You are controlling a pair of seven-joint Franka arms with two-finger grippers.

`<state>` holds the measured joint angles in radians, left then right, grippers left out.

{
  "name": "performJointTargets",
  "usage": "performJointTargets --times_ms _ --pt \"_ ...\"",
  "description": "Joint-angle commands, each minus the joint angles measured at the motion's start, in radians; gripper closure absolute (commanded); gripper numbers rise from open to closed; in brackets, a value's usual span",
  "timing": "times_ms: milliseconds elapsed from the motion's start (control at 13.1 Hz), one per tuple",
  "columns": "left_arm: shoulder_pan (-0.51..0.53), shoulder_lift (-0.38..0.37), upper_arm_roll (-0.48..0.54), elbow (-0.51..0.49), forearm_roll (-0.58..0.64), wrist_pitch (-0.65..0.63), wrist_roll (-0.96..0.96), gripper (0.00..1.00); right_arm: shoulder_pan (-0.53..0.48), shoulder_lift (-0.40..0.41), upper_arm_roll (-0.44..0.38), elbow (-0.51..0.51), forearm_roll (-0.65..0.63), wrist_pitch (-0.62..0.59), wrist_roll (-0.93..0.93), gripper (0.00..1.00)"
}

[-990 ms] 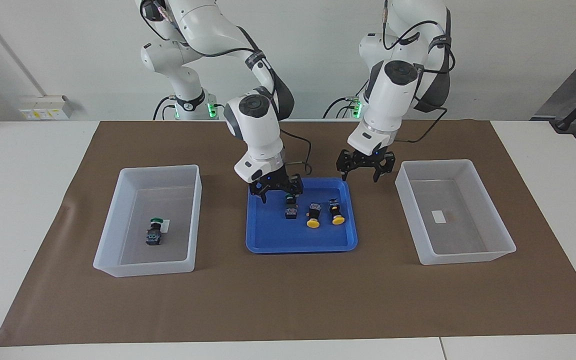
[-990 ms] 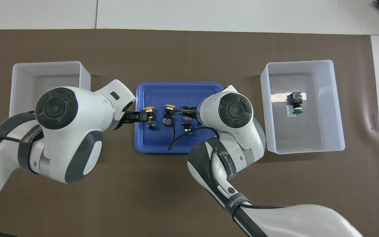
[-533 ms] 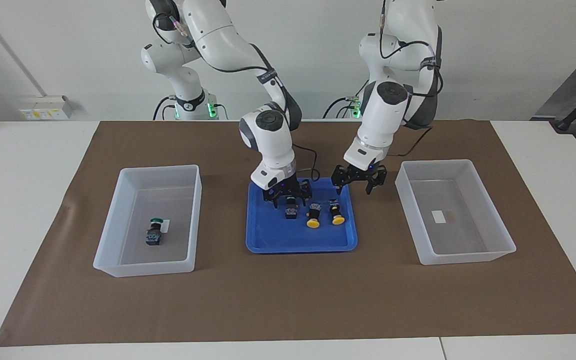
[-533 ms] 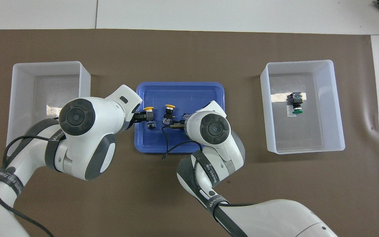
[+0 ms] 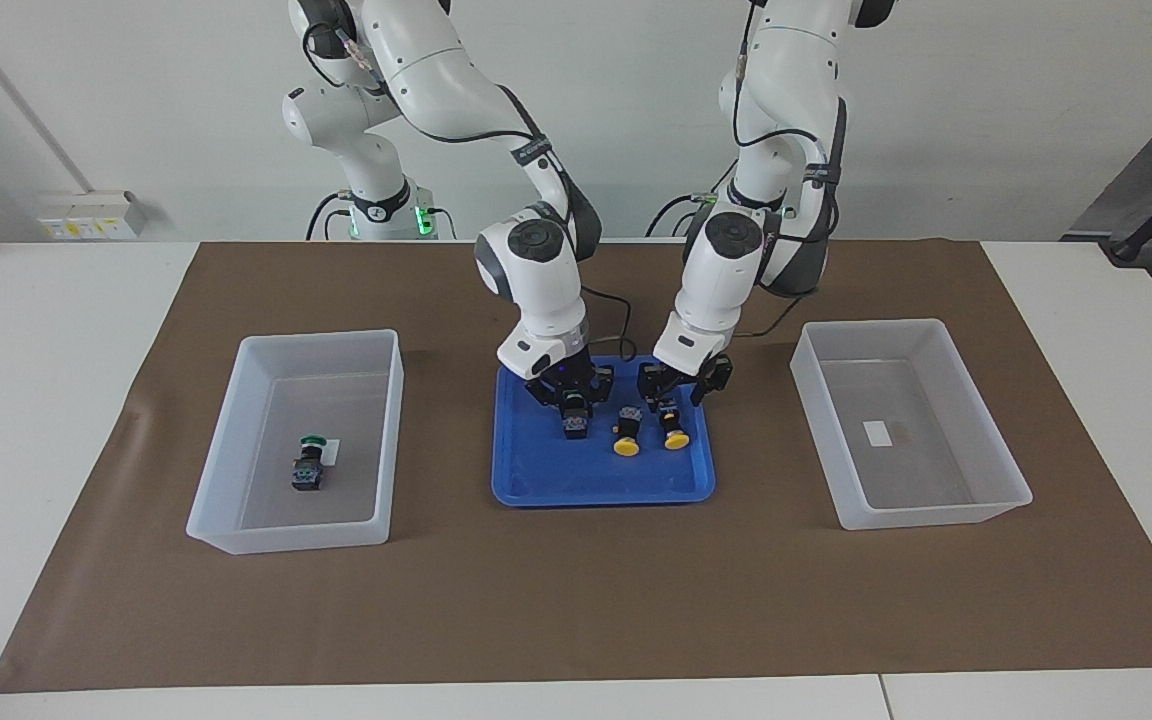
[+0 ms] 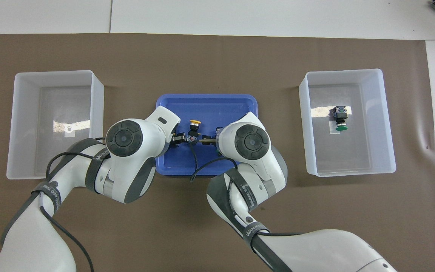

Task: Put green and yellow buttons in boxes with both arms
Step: 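Grasp the yellow button with the left gripper while the right gripper grasps green, then carry the yellow button to the left bin while the right gripper carries green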

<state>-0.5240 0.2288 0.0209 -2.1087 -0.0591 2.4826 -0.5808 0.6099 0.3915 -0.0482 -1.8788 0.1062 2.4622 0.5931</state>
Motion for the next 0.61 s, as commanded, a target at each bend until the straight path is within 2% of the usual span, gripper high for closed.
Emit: performJointTargets --times_ms 0,152,305,533 --pt "-0.016 -0.005 0.017 0.006 -0.008 -0.002 -0.007 1.0 -0.111 -0.156 0.005 0.006 0.001 -0.149 -0.035 1.0" --pt "-0.007 -0.023 0.019 0.03 -0.008 -0.005 -0.005 1.0 -0.198 -0.212 0.004 0.012 -0.028 -0.221 -0.103 1.0" --pt "0.012 -0.064 0.027 0.059 -0.007 -0.036 -0.002 1.0 -0.322 -0.24 0.005 0.01 -0.046 -0.258 -0.258 1.0" --pt "0.119 -0.101 0.027 0.13 0.016 -0.114 0.036 1.0 -0.459 -0.263 0.007 -0.04 -0.045 -0.29 -0.473 1.0"
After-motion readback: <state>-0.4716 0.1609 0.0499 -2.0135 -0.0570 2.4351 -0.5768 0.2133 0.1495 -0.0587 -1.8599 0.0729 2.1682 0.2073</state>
